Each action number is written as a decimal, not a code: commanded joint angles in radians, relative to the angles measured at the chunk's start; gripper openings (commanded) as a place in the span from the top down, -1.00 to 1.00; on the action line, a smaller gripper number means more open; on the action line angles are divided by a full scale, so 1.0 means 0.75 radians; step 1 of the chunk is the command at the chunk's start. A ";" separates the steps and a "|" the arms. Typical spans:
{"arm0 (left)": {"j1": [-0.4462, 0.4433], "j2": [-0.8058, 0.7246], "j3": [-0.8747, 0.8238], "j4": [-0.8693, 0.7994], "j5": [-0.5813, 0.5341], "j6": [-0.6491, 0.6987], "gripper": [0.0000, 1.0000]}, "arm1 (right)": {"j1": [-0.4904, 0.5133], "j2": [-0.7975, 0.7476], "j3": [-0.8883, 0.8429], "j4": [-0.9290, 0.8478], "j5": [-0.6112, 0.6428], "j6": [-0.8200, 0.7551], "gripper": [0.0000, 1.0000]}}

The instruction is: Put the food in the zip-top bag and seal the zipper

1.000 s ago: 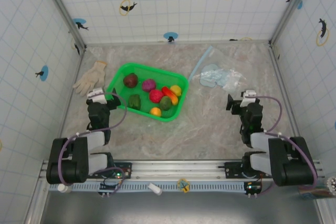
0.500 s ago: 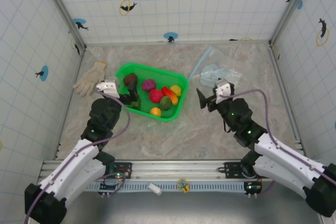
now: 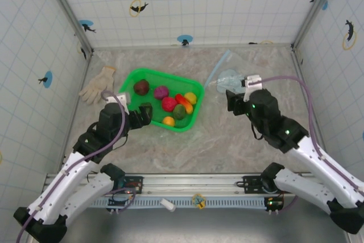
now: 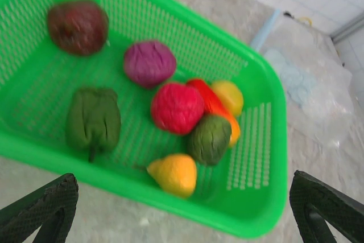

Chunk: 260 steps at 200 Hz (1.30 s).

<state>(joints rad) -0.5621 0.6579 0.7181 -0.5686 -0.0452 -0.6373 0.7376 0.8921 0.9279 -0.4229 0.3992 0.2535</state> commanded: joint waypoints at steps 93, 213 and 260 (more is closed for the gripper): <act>-0.114 0.153 -0.398 0.166 0.610 -0.085 -0.46 | -0.107 0.526 0.098 -0.149 -0.380 0.298 -0.30; -0.429 1.077 0.062 0.583 0.087 -0.144 -0.48 | -0.401 1.169 0.714 -0.309 -0.039 0.396 -0.50; -0.225 1.273 0.222 0.736 0.215 -0.163 -0.47 | -0.451 1.617 1.287 -0.473 -0.042 0.426 -0.56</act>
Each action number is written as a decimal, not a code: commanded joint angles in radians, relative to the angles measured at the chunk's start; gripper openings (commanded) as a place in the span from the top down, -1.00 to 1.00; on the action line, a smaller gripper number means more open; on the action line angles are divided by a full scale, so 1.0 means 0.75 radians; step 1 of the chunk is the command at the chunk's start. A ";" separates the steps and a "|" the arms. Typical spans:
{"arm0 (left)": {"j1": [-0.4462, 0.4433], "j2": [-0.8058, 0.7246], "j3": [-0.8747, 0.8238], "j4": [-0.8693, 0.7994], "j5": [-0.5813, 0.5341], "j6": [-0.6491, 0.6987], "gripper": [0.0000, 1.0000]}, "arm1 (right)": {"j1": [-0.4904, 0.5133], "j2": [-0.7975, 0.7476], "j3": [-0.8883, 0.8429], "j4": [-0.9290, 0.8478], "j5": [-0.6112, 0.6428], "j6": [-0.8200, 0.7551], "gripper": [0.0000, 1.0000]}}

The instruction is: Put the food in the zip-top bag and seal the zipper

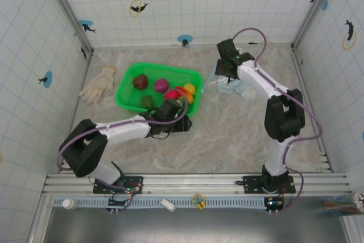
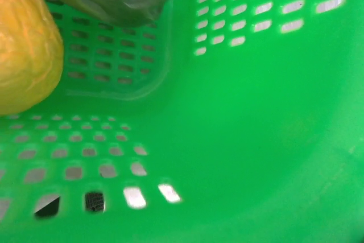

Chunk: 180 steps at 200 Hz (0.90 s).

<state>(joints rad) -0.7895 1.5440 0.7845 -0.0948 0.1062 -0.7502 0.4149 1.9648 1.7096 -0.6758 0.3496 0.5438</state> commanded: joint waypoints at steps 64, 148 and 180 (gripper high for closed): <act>0.102 -0.066 0.072 0.157 0.215 0.086 -0.54 | -0.052 0.693 0.838 -0.139 -0.037 -0.031 -0.81; 0.102 -0.705 -0.171 -0.243 -0.136 0.340 -0.63 | 0.058 0.777 0.744 -0.144 0.060 -0.240 -0.34; 0.102 -0.747 -0.206 -0.275 -0.254 0.390 -0.63 | 0.063 0.700 0.564 -0.143 -0.013 -0.269 -0.24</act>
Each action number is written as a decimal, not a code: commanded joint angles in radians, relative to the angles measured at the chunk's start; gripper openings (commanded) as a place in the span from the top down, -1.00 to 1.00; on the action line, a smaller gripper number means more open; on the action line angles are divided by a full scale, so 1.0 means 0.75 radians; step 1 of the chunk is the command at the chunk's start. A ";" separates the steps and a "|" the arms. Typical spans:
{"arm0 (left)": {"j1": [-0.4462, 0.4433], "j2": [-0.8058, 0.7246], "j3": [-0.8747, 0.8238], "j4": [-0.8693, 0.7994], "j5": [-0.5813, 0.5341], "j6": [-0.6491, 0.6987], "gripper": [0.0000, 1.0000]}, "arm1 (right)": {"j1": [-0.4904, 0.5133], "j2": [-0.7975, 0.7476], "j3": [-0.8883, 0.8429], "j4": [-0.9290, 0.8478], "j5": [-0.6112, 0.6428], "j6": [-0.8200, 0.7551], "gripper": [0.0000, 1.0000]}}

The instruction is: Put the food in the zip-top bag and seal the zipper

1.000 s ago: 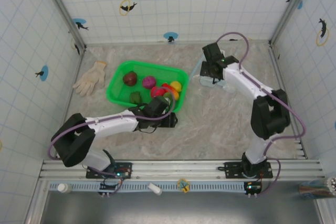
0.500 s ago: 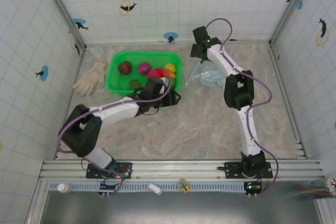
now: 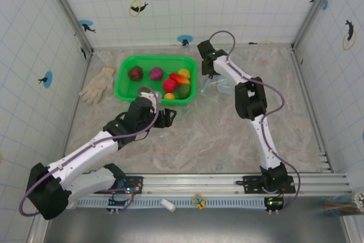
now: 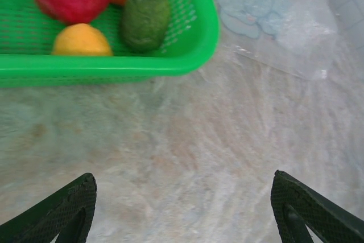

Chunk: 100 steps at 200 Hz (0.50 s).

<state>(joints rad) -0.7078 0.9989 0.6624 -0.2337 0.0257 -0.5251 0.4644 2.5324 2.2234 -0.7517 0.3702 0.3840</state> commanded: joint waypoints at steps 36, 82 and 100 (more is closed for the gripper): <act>-0.007 -0.140 -0.126 0.022 -0.051 0.101 -0.64 | 0.063 -0.229 -0.421 0.057 -0.118 -0.163 0.10; -0.007 -0.227 -0.156 0.043 -0.070 0.112 -0.66 | 0.101 -0.561 -0.933 0.287 -0.267 -0.124 0.69; -0.007 -0.227 -0.155 0.040 -0.075 0.113 -0.66 | 0.133 -0.662 -1.102 0.327 -0.261 -0.131 0.82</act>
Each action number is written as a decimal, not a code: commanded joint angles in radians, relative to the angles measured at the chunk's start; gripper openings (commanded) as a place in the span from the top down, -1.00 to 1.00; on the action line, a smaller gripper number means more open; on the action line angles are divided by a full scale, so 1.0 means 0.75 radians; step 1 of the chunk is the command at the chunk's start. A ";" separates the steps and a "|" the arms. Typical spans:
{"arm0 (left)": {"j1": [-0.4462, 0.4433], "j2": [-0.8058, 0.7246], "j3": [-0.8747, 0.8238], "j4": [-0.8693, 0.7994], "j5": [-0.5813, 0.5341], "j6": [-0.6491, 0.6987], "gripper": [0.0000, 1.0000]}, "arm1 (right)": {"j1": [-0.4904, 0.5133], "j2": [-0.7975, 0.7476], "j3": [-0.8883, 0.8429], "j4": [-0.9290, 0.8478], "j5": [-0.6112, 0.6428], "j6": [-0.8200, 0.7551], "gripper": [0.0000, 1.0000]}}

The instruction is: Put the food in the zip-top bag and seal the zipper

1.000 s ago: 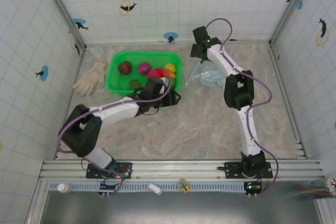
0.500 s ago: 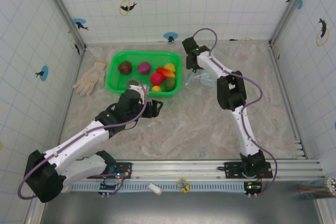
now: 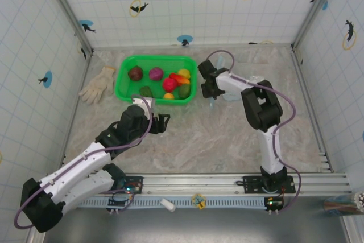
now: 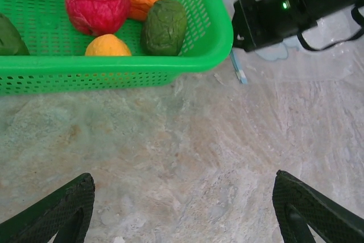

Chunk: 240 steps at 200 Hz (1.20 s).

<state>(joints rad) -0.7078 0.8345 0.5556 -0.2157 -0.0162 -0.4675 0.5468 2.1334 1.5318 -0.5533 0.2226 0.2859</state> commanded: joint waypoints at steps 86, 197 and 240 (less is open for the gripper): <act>-0.007 -0.043 -0.021 0.023 -0.095 0.027 -0.65 | 0.085 -0.808 -0.713 0.007 -0.091 -0.030 1.00; -0.007 -0.026 0.018 -0.050 -0.219 0.015 -0.69 | 0.156 -0.528 -0.384 -0.101 0.231 -0.143 -0.24; -0.007 -0.021 0.012 -0.056 -0.216 0.026 -0.67 | 0.159 -0.346 -0.268 -0.105 0.300 -0.136 -0.16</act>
<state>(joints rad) -0.7078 0.8196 0.5503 -0.2390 -0.1547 -0.4679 0.6670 1.8194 1.2785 -0.6205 0.3985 0.1852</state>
